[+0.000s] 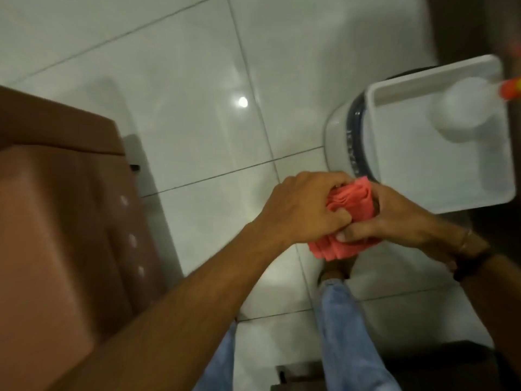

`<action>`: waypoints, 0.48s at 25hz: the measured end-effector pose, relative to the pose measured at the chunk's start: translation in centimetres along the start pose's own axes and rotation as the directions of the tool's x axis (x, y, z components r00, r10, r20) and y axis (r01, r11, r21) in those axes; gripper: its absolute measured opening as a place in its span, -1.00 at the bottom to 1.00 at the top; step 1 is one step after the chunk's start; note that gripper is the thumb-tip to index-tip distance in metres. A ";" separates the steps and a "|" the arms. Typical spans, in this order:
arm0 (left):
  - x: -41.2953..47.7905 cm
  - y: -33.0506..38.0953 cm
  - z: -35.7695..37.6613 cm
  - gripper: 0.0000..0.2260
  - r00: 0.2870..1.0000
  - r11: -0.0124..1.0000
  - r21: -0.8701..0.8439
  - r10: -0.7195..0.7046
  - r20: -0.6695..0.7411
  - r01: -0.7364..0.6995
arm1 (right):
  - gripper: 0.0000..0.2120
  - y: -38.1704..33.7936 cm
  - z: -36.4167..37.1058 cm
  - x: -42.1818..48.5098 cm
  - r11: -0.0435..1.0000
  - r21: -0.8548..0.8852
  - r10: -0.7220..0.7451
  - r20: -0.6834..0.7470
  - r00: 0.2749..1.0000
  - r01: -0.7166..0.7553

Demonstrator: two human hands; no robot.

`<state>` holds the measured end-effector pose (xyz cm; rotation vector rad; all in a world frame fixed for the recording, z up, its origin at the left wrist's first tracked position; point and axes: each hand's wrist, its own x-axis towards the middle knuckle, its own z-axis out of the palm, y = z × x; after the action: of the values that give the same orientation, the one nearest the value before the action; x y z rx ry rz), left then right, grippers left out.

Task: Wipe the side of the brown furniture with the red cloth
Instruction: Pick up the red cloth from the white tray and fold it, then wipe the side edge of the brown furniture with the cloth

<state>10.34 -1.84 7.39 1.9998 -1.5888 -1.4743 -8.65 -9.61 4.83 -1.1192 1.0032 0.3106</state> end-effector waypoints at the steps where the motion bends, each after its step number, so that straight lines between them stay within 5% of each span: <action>1: -2.8 -2.3 -1.2 -0.53 1.000 0.999 0.035 -0.009 0.004 0.009 | -0.37 -0.7 3.8 0.8 1.000 0.024 -0.010 0.060 0.998 0.009; 4: -10.4 -10.8 -4.3 -0.47 0.984 0.989 0.045 -0.134 -0.119 0.140 | -0.58 -1.0 14.4 4.2 0.983 0.183 -0.027 0.060 0.998 0.015; 6: -16.2 -19.1 -6.7 -0.42 0.929 0.948 0.155 -0.224 -0.295 0.278 | -0.54 -0.3 21.6 7.6 0.962 0.270 -0.038 -0.018 0.999 0.041; 9: -25.1 -31.8 -10.9 -0.31 0.770 0.751 0.353 -0.311 -0.558 0.559 | -0.57 0.9 31.6 14.4 0.940 0.334 -0.049 -0.075 0.996 0.072; 12: -30.0 -39.1 -11.8 -0.15 0.720 0.645 0.385 -0.400 -0.566 0.661 | -0.55 0.3 38.9 21.0 0.927 0.365 -0.029 -0.148 0.989 0.082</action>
<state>46.18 33.89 4.28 3.1021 -1.3659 -0.5536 22.53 18.45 -9.13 -0.8294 1.0986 -0.0087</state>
